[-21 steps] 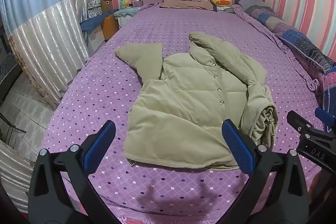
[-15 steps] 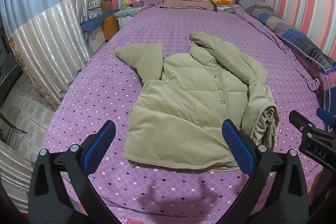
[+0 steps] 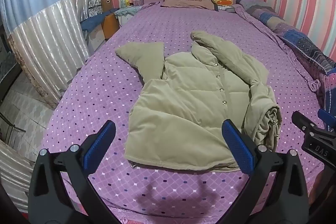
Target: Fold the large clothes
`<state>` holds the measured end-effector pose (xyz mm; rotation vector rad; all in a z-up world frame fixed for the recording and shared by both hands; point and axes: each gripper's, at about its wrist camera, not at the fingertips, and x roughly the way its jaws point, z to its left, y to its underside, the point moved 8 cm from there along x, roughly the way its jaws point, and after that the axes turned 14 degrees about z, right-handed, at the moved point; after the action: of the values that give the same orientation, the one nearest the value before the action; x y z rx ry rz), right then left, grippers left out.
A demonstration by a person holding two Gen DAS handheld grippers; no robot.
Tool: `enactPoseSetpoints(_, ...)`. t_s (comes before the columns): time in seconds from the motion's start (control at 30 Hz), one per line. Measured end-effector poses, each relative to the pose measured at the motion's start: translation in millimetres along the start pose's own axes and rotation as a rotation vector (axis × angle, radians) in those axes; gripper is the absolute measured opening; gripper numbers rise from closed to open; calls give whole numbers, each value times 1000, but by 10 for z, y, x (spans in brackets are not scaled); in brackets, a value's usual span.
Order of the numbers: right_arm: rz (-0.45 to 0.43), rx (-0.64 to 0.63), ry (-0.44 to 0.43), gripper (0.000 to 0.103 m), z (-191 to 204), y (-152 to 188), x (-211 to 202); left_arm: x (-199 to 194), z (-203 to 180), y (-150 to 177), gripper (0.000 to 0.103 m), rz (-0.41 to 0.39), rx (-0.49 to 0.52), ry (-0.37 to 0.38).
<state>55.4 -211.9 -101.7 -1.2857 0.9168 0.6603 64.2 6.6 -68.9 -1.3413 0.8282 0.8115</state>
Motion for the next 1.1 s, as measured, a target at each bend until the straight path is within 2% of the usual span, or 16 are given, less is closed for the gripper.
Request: enactPoseSetpoints(1.1, 3, -3, -3, 101, -17, 2, 50, 93, 20, 22, 100, 23, -5, -2)
